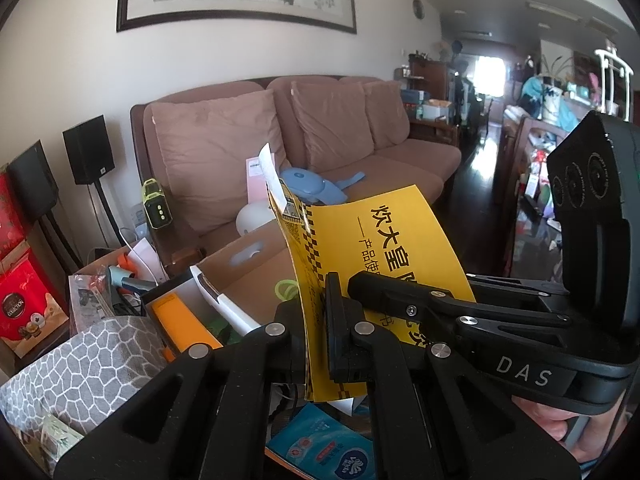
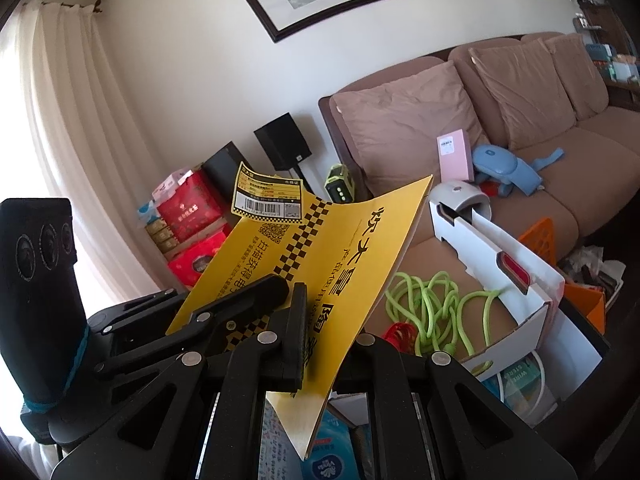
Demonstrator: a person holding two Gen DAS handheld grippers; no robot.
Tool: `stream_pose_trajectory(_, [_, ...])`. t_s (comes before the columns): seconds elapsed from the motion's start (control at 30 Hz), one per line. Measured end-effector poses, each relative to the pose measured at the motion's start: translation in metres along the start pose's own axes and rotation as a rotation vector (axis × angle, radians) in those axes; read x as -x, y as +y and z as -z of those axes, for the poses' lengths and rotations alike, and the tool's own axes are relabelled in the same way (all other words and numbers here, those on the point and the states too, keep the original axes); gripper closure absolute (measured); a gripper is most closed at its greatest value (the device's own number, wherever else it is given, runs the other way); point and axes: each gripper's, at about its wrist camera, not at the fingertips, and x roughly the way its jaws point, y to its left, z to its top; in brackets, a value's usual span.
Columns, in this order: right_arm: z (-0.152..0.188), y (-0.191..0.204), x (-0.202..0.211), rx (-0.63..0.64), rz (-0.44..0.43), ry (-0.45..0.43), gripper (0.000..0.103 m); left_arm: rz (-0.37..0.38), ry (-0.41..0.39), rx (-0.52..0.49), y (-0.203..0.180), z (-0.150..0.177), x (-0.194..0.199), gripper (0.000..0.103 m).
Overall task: Organize objects
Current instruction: 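Bring the held booklet over the cardboard box with both tools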
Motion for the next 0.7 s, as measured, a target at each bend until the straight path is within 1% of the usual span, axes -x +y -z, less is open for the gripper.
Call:
stream_pose_trajectory(0.2, [0.001,-0.005,-0.003,-0.015,0.011,0.018,0.096,0.013,0.022,0.026,0.003,0.003,-0.006,0.098])
stream_pose_trajectory(0.4, [0.004,-0.006,-0.01,-0.022,0.021,0.059,0.095,0.02,0.054,0.058,0.008,0.01,-0.013,0.098])
stream_pose_trajectory(0.7, [0.009,-0.009,-0.016,-0.04,0.024,0.093,0.095,0.016,0.088,0.064,0.01,0.013,-0.021,0.098])
